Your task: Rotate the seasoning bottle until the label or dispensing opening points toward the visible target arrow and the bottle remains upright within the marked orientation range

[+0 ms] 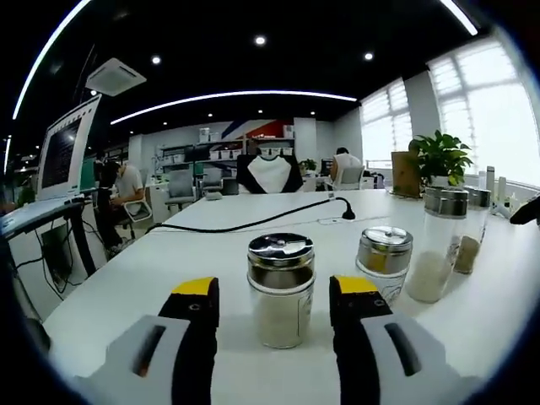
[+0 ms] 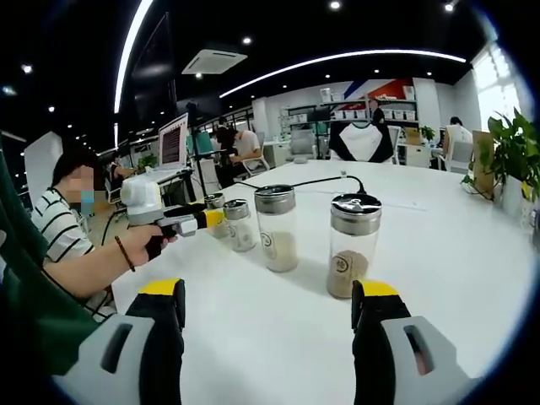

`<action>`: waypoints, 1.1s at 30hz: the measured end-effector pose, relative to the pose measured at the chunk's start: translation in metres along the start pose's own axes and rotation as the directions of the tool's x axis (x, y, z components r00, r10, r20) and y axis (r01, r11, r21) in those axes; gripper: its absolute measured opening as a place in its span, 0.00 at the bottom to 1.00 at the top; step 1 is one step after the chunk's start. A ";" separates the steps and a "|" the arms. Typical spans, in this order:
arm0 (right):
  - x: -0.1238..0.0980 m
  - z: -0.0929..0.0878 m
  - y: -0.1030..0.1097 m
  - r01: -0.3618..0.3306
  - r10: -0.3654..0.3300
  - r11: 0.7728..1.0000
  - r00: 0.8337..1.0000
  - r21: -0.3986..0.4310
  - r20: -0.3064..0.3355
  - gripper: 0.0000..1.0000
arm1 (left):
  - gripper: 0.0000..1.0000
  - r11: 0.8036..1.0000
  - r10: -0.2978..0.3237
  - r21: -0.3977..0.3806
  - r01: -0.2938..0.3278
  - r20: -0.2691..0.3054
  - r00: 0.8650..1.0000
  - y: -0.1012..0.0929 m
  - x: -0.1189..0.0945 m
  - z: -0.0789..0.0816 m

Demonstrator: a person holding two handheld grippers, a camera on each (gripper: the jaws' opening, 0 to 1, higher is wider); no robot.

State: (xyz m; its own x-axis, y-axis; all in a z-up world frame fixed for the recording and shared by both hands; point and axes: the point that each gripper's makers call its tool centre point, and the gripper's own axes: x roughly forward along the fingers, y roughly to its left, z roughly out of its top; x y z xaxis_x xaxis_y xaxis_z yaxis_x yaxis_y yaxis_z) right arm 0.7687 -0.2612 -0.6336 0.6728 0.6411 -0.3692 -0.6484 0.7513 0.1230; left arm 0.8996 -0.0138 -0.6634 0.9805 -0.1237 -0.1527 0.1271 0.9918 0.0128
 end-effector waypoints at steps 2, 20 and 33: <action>0.000 0.000 -0.001 0.002 -0.002 1.000 1.000 0.000 0.000 0.82 | 0.55 1.000 -0.001 -0.020 0.001 0.006 1.000 0.001 0.002 0.001; -0.001 0.000 -0.005 0.007 -0.007 1.000 1.000 0.011 0.006 0.82 | 0.35 0.999 -0.038 -0.008 0.038 -0.036 0.999 -0.001 0.011 -0.004; -0.004 -0.002 -0.008 0.019 -0.019 1.000 1.000 0.018 0.004 0.82 | 0.34 0.998 -0.057 -0.003 0.057 -0.033 0.998 -0.002 0.012 -0.004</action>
State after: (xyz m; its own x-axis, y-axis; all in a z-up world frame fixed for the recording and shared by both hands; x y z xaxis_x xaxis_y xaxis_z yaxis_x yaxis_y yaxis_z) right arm 0.7703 -0.2698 -0.6355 0.6868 0.6270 -0.3676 -0.6288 0.7663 0.1322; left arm 0.9106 -0.0173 -0.6696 0.9661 -0.1787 -0.1862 0.1821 0.9833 0.0010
